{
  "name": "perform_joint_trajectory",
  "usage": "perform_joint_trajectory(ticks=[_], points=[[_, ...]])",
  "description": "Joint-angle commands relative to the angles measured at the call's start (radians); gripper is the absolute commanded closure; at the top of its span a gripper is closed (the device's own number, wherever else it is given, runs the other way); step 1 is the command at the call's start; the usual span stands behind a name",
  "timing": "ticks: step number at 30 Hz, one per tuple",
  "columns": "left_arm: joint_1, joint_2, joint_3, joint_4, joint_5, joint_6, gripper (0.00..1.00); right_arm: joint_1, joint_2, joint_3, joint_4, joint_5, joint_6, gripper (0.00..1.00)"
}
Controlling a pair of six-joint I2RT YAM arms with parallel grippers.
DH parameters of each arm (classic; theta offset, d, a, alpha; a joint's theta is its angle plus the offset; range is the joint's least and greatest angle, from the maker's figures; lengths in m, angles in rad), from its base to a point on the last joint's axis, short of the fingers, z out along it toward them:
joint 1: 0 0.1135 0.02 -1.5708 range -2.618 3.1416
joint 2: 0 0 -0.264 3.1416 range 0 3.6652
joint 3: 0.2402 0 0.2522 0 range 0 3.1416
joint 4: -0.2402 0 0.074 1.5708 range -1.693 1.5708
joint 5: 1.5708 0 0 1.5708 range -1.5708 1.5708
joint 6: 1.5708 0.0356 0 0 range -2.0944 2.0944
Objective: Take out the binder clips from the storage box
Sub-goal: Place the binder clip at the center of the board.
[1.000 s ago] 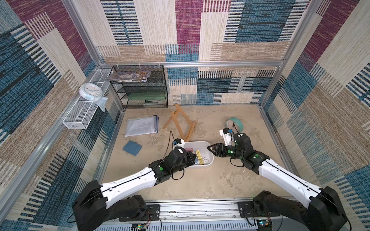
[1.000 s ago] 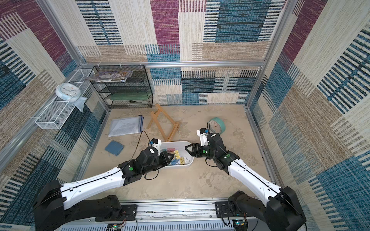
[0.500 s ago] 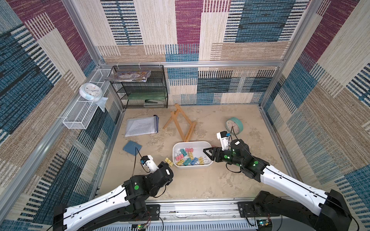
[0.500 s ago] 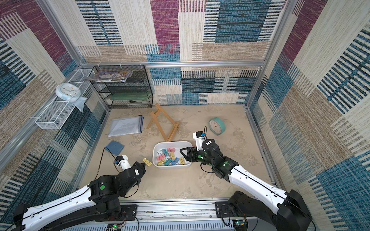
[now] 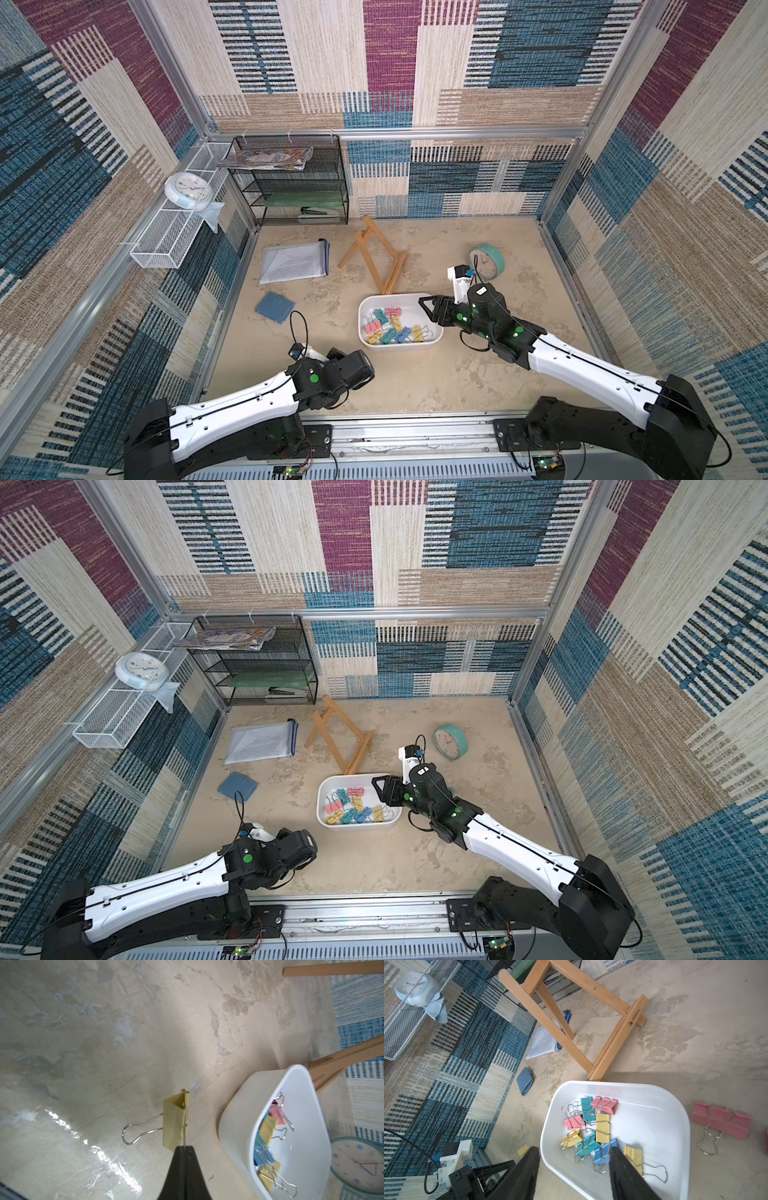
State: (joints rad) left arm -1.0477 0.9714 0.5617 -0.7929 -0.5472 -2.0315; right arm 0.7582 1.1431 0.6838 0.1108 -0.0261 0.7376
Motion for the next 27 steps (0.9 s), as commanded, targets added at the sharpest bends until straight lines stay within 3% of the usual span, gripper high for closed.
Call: perform_joint_trajectory(ticks=[1,8,13,17,22,27], points=[[0.009,0.059,0.007,-0.018,0.069,-0.083,1.00,0.003,0.034,0.016,0.034,-0.029,-0.053,0.42],[0.012,0.126,-0.011,0.025,0.122,-0.229,1.00,0.006,0.179,0.087,-0.042,-0.192,-0.125,0.42],[0.012,0.133,-0.077,0.119,0.179,-0.354,1.00,0.007,0.211,0.095,-0.062,-0.206,-0.144,0.42],[0.012,0.120,-0.135,0.225,0.170,-0.386,1.00,0.007,0.197,0.082,-0.062,-0.190,-0.149,0.42],[0.011,0.096,-0.101,0.172,0.124,-0.344,0.65,0.008,0.191,0.077,-0.062,-0.178,-0.165,0.42],[0.011,0.015,-0.073,0.052,0.059,-0.307,0.49,0.007,0.202,0.103,-0.086,-0.156,-0.193,0.41]])
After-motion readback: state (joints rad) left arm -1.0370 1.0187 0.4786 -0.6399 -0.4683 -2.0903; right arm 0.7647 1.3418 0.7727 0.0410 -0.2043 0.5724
